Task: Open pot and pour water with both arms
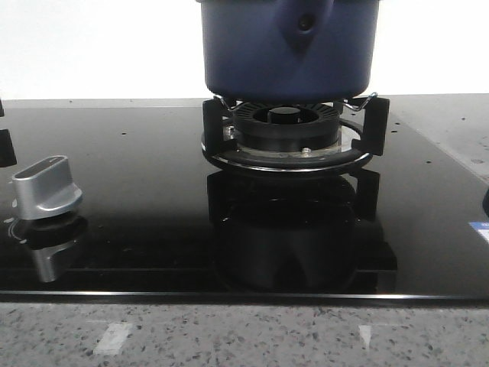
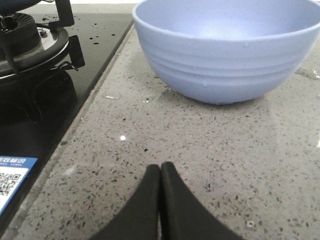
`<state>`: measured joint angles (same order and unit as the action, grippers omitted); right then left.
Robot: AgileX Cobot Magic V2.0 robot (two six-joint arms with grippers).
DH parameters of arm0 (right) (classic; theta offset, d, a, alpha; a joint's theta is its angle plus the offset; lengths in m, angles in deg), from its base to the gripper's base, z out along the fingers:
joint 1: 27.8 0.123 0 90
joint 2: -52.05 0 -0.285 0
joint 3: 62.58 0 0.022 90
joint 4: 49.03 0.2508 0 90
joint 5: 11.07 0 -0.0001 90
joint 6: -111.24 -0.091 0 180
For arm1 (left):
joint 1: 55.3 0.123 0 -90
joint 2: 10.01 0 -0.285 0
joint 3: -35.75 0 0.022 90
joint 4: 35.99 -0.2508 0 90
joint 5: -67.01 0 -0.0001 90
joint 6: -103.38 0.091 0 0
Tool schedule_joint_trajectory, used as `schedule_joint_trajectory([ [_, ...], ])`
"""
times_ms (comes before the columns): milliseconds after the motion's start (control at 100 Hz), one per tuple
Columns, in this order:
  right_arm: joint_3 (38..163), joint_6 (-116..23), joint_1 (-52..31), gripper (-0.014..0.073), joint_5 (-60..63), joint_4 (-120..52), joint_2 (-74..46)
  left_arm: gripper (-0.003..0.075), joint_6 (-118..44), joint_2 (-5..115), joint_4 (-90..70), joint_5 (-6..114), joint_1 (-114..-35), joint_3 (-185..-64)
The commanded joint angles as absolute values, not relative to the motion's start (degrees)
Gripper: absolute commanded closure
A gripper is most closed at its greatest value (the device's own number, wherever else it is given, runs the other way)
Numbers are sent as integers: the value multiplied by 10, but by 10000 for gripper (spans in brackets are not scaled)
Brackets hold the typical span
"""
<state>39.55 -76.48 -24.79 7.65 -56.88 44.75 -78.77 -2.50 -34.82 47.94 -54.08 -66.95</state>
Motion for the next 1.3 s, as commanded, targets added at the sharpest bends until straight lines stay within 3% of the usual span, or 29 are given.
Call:
schedule_joint_trajectory([
  [0,381,-764,-248,668,61,-580,460,740,-793,-40,-349,510,-540,-651],
  [390,381,-764,-248,668,61,-580,460,740,-793,-40,-349,511,-540,-651],
  [590,381,-764,-248,668,-24,-562,460,740,-793,-40,-345,526,-540,-651],
  [880,381,-764,-248,668,-129,-438,460,740,-793,-40,-23,567,-540,-651],
  [1120,381,-764,-248,668,-186,-294,460,740,-793,-40,125,598,-540,-651],
  [1290,400,-764,-248,668,-198,-203,460,740,-792,-40,134,617,-543,-662],
])
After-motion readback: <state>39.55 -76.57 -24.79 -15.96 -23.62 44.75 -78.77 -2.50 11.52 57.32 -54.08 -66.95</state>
